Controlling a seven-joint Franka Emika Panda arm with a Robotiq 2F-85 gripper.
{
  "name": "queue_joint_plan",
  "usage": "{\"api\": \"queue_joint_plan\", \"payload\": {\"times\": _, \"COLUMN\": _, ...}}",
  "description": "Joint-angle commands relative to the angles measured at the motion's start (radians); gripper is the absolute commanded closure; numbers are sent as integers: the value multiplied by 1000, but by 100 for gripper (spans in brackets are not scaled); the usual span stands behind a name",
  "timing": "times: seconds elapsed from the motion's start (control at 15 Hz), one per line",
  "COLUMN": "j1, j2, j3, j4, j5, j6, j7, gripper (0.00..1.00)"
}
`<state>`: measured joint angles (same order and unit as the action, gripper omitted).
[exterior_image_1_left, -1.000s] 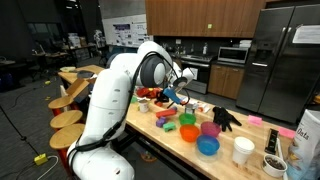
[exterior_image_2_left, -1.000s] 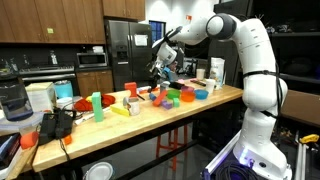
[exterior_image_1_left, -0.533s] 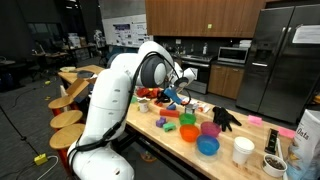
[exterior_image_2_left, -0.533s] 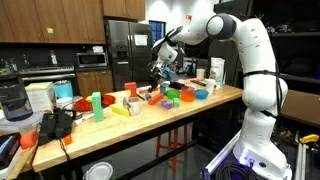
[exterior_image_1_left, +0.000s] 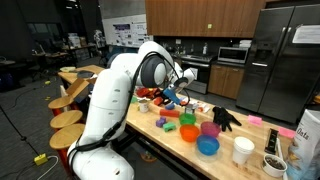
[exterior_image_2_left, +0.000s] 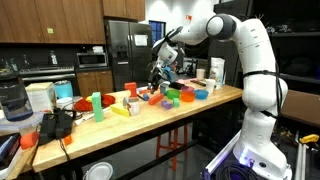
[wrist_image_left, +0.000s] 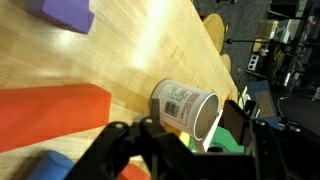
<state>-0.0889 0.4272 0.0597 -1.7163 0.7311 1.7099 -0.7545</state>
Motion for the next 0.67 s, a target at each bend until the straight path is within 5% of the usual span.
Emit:
{"api": "queue_joint_plan", "payload": {"times": 0.0, "j1": -12, "j2": 1, "j3": 0, "j4": 6, "j5": 15, "j6": -44, "j7": 38, "gripper": 2}}
{"api": "queue_joint_plan", "payload": {"times": 0.6, "j1": 0, "j2": -9, "j3": -38, "j4": 1, "j5": -67, "j6": -95, "j7": 420, "gripper": 0}}
